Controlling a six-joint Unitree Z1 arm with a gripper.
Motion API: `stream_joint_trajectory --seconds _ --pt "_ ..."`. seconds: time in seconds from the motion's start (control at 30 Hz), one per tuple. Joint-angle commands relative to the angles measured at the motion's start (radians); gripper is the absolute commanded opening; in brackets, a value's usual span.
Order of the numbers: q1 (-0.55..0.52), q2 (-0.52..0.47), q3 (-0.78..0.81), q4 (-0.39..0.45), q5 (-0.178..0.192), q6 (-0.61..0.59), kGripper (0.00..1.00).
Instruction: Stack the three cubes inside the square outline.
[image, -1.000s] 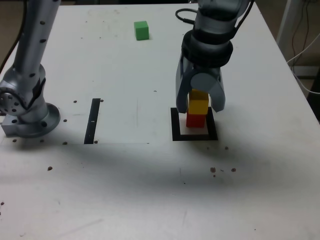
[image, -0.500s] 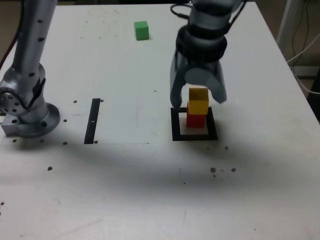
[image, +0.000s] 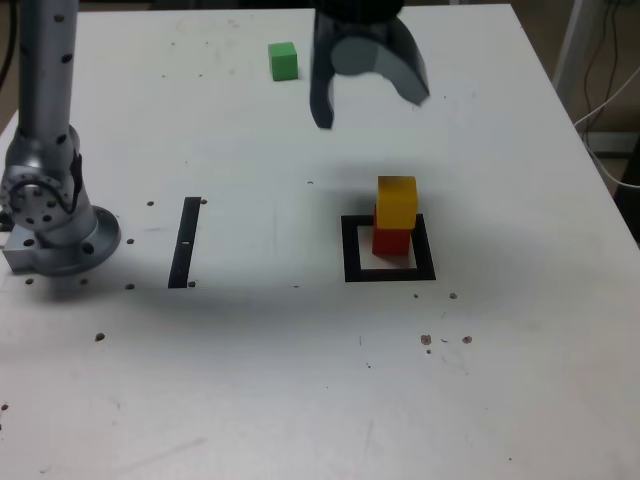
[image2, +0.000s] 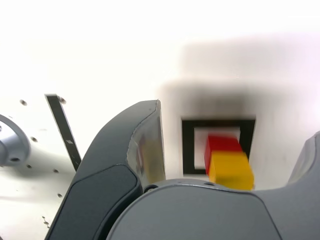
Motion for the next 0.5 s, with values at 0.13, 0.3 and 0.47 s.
stream_joint_trajectory --seconds 0.13,0.3,0.47 --pt "0.125 -0.026 -0.012 0.012 0.023 0.053 0.99" --pt "0.228 -0.015 -0.017 0.013 0.032 0.101 0.99" --pt "0.335 0.002 -0.048 0.018 0.037 0.172 0.99"
